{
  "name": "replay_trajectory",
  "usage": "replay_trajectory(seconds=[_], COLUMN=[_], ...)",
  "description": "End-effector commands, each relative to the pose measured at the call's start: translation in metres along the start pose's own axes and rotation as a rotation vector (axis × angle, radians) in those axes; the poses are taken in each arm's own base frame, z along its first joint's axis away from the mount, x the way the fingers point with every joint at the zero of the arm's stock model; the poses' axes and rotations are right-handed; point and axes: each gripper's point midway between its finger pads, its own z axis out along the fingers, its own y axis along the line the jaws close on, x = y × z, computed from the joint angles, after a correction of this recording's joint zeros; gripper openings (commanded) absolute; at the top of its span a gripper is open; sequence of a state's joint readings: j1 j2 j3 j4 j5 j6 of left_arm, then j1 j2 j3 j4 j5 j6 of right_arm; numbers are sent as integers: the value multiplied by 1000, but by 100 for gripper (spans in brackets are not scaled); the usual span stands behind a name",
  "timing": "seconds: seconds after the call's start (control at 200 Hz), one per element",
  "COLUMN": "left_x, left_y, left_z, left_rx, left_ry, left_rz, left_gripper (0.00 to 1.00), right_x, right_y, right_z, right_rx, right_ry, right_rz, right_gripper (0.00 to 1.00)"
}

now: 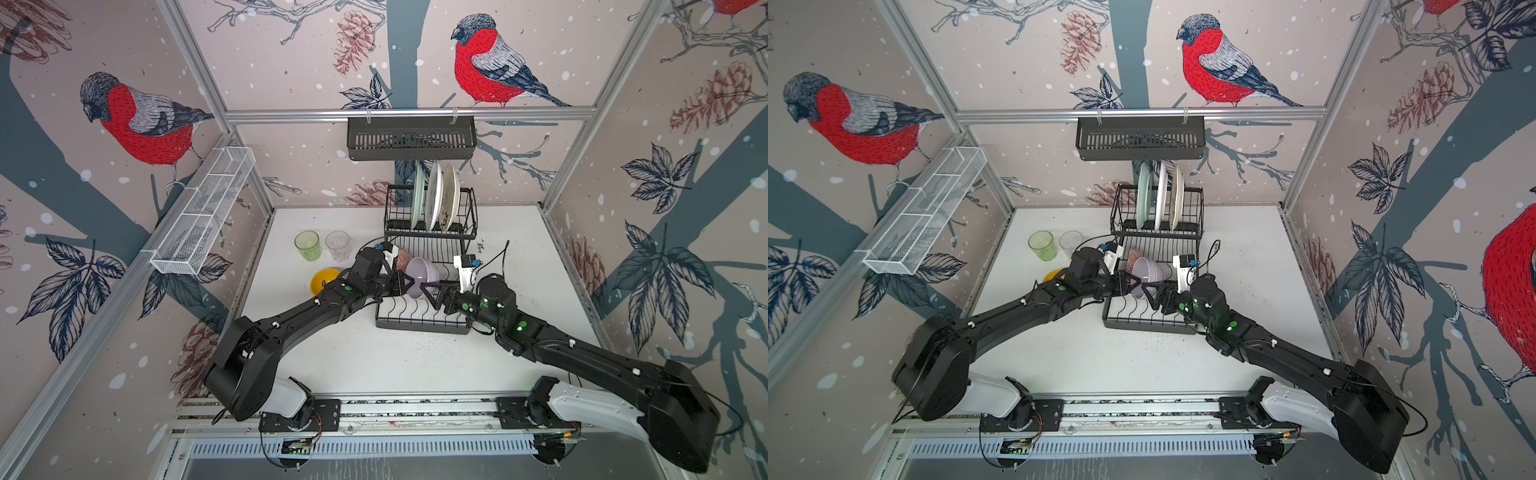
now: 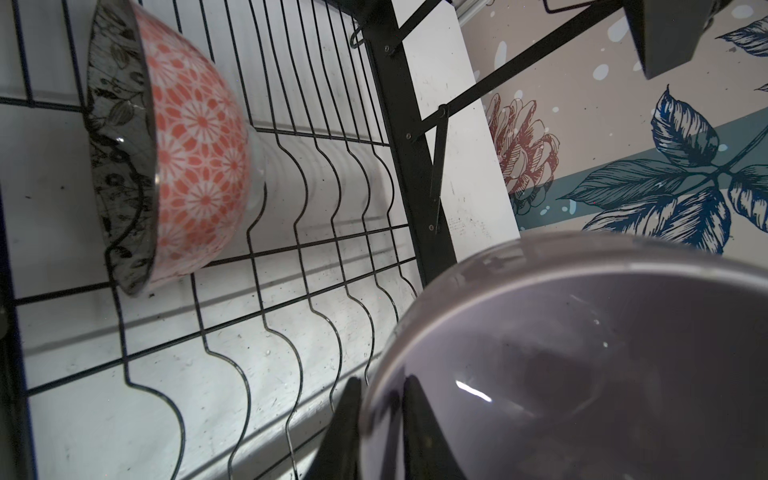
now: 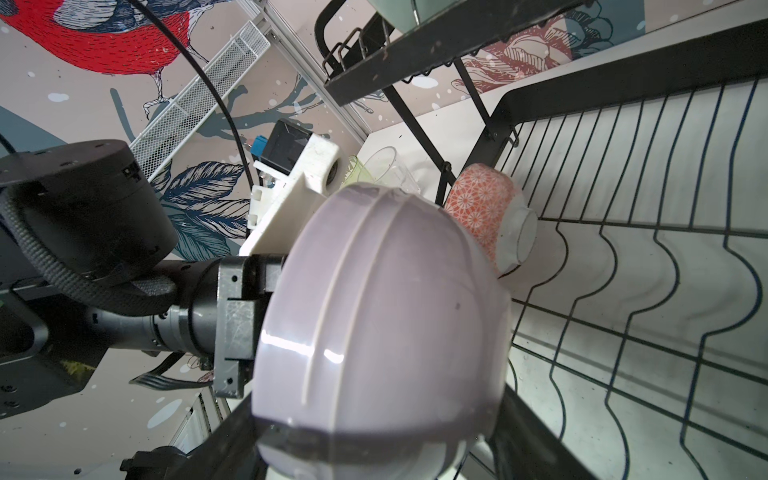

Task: Unload the mixed dishes from the dish rack
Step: 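Close the left gripper on the rim of the lavender bowl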

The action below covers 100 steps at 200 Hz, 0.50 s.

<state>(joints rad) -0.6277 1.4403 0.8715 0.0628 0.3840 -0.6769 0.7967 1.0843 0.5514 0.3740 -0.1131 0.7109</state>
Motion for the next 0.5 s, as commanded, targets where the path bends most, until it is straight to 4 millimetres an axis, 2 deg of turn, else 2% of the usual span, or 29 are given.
replay_trajectory(seconds=[0.0, 0.275, 0.495], left_x=[-6, -5, -1], left_y=[-15, -13, -10], left_z=[-1, 2, 6], left_rx=[69, 67, 60], left_ry=[-16, -9, 12], left_rz=[25, 19, 12], left_gripper=[20, 4, 0], right_x=[-19, -18, -17], right_y=[21, 20, 19], right_z=[0, 0, -1], right_rx=[-83, -81, -77], right_ry=[-65, -60, -59], right_rz=[-11, -14, -21], right_gripper=[58, 58, 59])
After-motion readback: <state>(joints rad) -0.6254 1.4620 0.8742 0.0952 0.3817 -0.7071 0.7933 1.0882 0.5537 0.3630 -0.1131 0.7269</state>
